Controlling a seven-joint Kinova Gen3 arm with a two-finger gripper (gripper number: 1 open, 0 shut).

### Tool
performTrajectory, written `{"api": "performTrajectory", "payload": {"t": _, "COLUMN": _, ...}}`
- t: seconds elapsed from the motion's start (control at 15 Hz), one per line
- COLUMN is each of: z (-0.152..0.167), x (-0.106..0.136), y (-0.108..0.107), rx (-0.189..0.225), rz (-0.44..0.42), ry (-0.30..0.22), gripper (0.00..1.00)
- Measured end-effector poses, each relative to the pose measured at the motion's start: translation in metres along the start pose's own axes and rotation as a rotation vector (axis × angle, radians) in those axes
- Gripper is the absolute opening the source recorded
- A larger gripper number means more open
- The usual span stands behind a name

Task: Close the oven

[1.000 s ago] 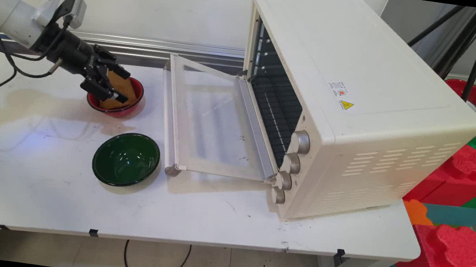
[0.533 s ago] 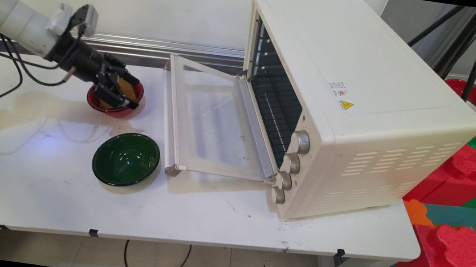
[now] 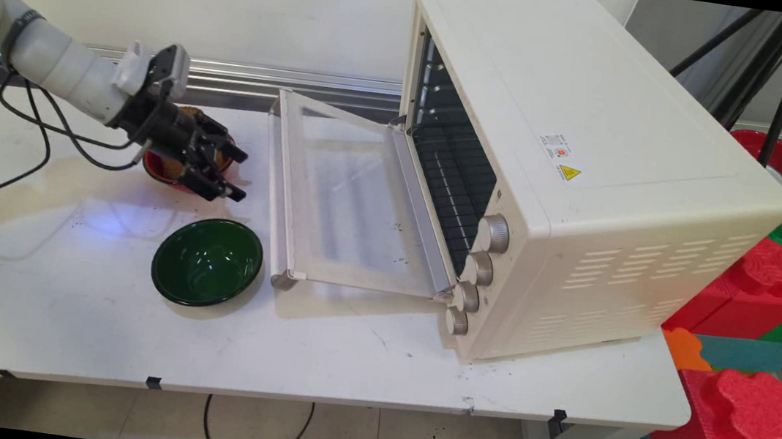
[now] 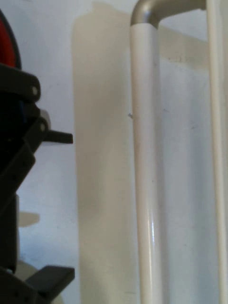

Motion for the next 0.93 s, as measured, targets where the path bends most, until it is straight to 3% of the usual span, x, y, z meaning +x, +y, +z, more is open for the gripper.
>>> {"api": "performTrajectory", "payload": {"t": 0.07, "z": 0.005, "x": 0.0, "y": 0.0, "rx": 0.0, "rz": 0.01, "ry": 0.002, "gripper": 0.0}}
{"api": "performTrajectory", "payload": {"t": 0.6, "z": 0.032, "x": -0.002, "y": 0.0, "rx": -0.002, "rz": 0.039, "ry": 0.014, "gripper": 0.0}}
{"api": "performTrajectory", "payload": {"t": 0.93, "z": 0.042, "x": -0.002, "y": -0.001, "rx": 0.0, "rz": 0.018, "ry": 0.058, "gripper": 0.0}}
